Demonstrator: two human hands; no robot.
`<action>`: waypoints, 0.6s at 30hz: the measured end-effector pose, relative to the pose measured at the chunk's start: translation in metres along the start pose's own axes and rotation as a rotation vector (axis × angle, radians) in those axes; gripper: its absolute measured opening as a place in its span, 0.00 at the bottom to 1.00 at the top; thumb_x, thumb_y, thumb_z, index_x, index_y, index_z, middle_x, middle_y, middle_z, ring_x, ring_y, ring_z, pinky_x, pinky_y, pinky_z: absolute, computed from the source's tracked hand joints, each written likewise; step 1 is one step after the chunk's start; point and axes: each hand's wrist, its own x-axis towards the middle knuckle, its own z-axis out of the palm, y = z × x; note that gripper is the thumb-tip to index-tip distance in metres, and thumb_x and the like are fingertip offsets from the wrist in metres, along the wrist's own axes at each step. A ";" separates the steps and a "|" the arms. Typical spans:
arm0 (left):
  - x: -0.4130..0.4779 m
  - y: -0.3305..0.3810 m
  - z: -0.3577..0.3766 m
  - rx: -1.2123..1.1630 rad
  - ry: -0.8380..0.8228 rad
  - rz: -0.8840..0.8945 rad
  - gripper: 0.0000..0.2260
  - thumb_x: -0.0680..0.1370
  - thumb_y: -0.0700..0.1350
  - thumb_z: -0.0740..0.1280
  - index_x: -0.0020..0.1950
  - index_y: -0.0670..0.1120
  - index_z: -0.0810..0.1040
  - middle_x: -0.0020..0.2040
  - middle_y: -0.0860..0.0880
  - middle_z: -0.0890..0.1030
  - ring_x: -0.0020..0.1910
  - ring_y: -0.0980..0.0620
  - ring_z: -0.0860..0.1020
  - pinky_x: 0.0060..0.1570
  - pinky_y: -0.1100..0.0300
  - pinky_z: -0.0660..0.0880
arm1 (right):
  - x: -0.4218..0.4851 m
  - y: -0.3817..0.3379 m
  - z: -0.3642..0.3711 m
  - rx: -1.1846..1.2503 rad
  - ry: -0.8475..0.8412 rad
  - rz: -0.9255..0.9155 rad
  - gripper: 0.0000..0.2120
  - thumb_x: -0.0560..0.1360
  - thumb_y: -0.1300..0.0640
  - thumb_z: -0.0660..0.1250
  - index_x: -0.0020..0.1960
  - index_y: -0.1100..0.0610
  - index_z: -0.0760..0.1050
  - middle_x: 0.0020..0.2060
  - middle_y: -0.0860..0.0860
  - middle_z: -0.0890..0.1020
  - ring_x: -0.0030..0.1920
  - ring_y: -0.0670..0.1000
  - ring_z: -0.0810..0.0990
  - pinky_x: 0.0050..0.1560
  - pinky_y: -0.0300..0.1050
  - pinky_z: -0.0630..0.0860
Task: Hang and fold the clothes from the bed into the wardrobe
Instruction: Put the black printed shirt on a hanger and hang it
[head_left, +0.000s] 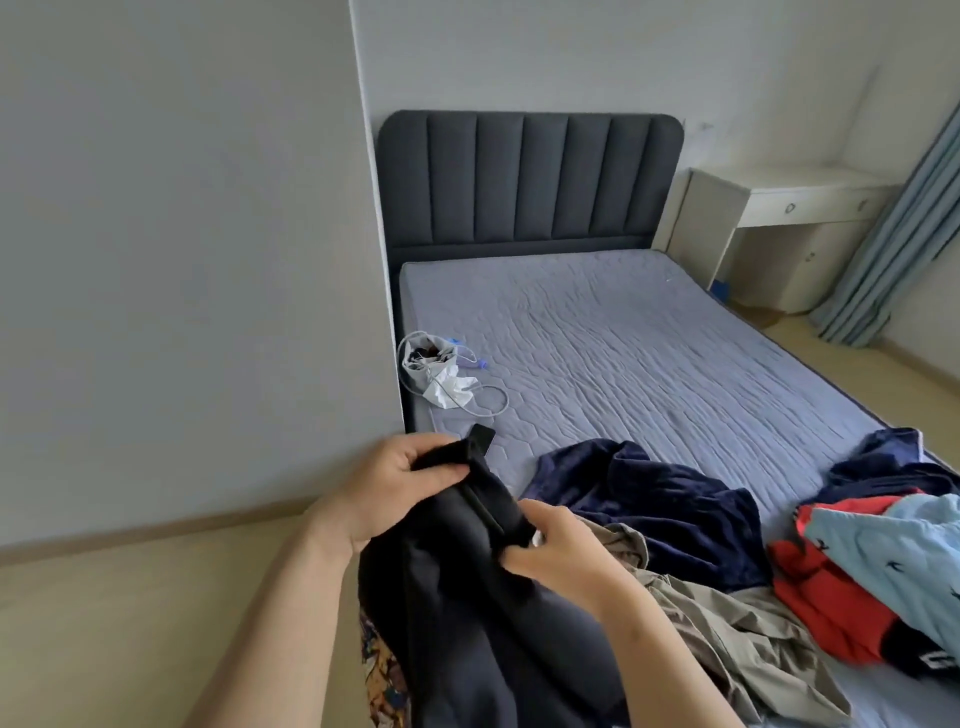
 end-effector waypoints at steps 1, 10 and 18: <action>-0.005 0.000 -0.003 0.023 0.093 0.014 0.10 0.75 0.34 0.66 0.43 0.49 0.82 0.36 0.55 0.83 0.38 0.58 0.79 0.42 0.68 0.76 | 0.000 0.000 0.000 -0.033 -0.005 -0.002 0.11 0.65 0.50 0.66 0.42 0.56 0.73 0.34 0.50 0.76 0.42 0.52 0.74 0.44 0.45 0.69; -0.088 -0.016 -0.028 0.201 0.745 0.070 0.08 0.77 0.41 0.66 0.41 0.54 0.79 0.36 0.59 0.82 0.38 0.63 0.79 0.41 0.69 0.75 | -0.005 -0.037 0.034 -0.581 -0.143 -0.301 0.14 0.73 0.37 0.60 0.41 0.47 0.74 0.38 0.43 0.71 0.55 0.50 0.65 0.58 0.47 0.52; -0.195 -0.012 -0.094 0.344 1.189 0.002 0.06 0.78 0.46 0.63 0.46 0.57 0.76 0.42 0.62 0.79 0.46 0.62 0.77 0.47 0.62 0.72 | -0.023 -0.147 0.107 -0.018 -0.381 -0.459 0.19 0.75 0.43 0.62 0.27 0.47 0.70 0.19 0.39 0.72 0.22 0.41 0.69 0.25 0.35 0.64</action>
